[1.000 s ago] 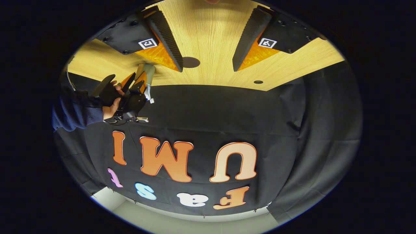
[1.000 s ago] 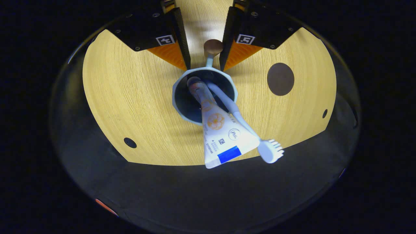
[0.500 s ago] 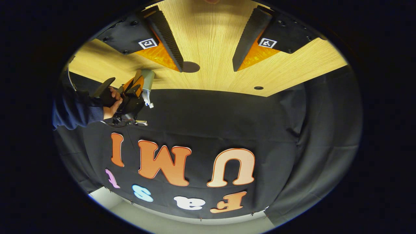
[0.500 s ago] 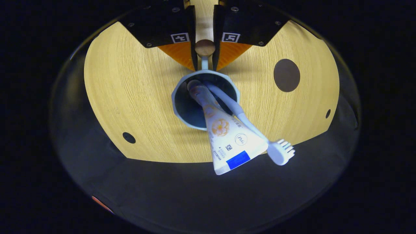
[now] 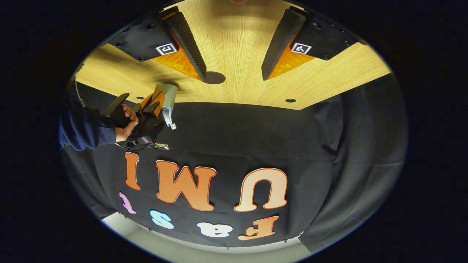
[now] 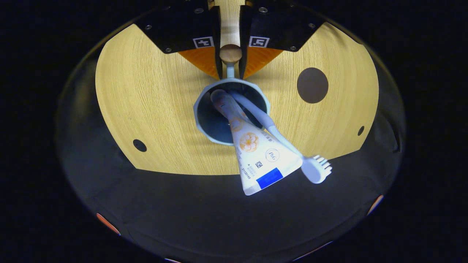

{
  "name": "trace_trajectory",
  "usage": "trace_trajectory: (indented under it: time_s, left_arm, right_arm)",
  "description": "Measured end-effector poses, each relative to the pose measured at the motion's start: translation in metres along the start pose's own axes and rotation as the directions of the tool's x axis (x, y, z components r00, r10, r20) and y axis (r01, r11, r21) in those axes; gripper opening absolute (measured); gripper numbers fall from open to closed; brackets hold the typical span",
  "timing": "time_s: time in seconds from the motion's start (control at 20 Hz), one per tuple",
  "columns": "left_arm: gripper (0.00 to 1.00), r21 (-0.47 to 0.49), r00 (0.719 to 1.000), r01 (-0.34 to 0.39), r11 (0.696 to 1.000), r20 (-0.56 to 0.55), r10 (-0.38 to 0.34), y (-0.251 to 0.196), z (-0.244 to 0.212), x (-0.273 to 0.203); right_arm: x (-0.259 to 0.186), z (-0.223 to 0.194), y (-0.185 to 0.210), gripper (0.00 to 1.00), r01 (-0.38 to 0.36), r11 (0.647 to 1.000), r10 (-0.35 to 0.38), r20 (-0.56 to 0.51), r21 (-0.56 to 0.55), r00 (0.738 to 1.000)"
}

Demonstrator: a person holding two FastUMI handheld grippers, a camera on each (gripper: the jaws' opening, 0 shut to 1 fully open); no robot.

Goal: Put the toothbrush and toothpaste on the desktop into the cup, then pick up the cup and place it on the coaster on the desktop.

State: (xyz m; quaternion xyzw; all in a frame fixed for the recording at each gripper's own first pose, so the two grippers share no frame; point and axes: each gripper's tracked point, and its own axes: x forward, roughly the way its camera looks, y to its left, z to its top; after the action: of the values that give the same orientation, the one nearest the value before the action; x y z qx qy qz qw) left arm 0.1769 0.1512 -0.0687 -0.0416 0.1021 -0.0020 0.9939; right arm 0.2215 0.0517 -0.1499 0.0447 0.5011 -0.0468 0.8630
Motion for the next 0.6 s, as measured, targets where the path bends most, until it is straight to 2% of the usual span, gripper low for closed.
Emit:
trace_trajectory:
  time_s: [0.5, 0.55, 0.6]
  left_arm:
    - [0.97, 0.054, 1.000, -0.021, 0.998, 0.014, 0.020, 0.0043, 0.0050, -0.0006]
    - [0.97, 0.049, 1.000, -0.014, 0.999, 0.012, 0.014, 0.0027, 0.0049, -0.0009]
    - [0.97, 0.048, 1.000, -0.011, 0.999, 0.011, 0.010, 0.0004, 0.0012, -0.0018]
  right_arm:
    - [0.0047, 0.0018, 0.0030, 0.20, -0.102, 0.986, 0.104, 0.008, -0.134, 0.995]
    - [0.0049, 0.0021, 0.0034, 0.25, -0.110, 0.984, 0.112, 0.011, -0.144, 0.994]
    - [0.0056, 0.0023, 0.0041, 0.20, -0.119, 0.981, 0.122, 0.012, -0.150, 0.992]
